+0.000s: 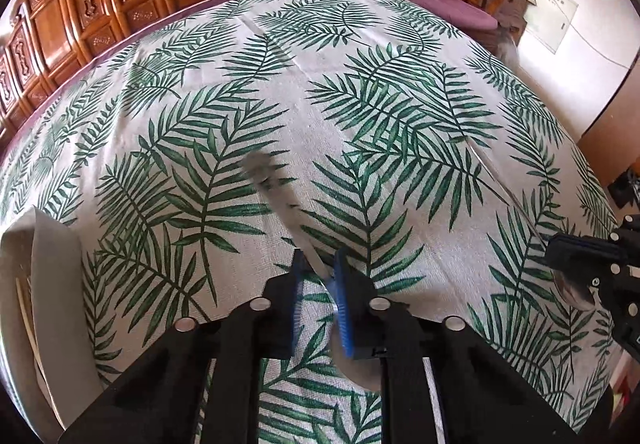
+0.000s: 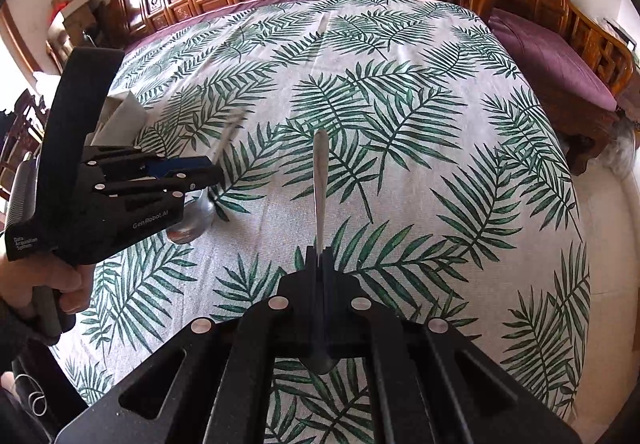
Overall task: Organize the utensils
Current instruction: 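Grasp a steel spoon with the left tool while the right tool holds the other spoon, then carry the steel spoon into the grey tray and open the left tool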
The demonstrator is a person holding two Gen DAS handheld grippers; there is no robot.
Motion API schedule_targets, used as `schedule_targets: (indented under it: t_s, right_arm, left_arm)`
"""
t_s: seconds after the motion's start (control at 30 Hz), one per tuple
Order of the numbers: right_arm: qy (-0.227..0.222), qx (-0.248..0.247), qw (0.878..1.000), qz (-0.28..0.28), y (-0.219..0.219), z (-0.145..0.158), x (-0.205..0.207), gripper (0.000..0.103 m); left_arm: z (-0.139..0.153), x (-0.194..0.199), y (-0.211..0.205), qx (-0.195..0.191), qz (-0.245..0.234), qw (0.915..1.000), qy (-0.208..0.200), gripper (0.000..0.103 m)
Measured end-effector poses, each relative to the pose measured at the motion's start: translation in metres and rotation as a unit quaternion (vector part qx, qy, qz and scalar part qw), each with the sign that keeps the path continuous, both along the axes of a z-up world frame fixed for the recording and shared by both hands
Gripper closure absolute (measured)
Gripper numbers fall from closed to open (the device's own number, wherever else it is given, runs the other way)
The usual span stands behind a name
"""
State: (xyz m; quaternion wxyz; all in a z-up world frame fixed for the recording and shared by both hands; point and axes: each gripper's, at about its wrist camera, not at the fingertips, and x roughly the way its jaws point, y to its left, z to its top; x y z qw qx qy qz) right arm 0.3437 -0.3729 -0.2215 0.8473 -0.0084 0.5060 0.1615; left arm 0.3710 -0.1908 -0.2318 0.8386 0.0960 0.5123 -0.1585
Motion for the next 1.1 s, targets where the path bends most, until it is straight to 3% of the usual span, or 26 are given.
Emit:
schedule_targets:
  t_s: [0.1,0.5,1.1]
  right_arm:
    - [0.000,0.001,1.000,0.002,0.003,0.001,-0.003,0.100]
    - [-0.002,-0.002,1.000,0.010,0.017,0.006,-0.013,0.100]
    - [-0.029,0.002,0.999,0.031,0.079,0.046,-0.009,0.100]
  left_arm:
    - [0.001,-0.001,0.003,-0.008,-0.006,0.9999,0.012,0.098]
    - [0.010,-0.016,0.025,-0.016,-0.011,0.9997,0.013,0.098]
    - [0.093,-0.052,0.107,-0.076,0.007,0.9951,-0.062,0.098]
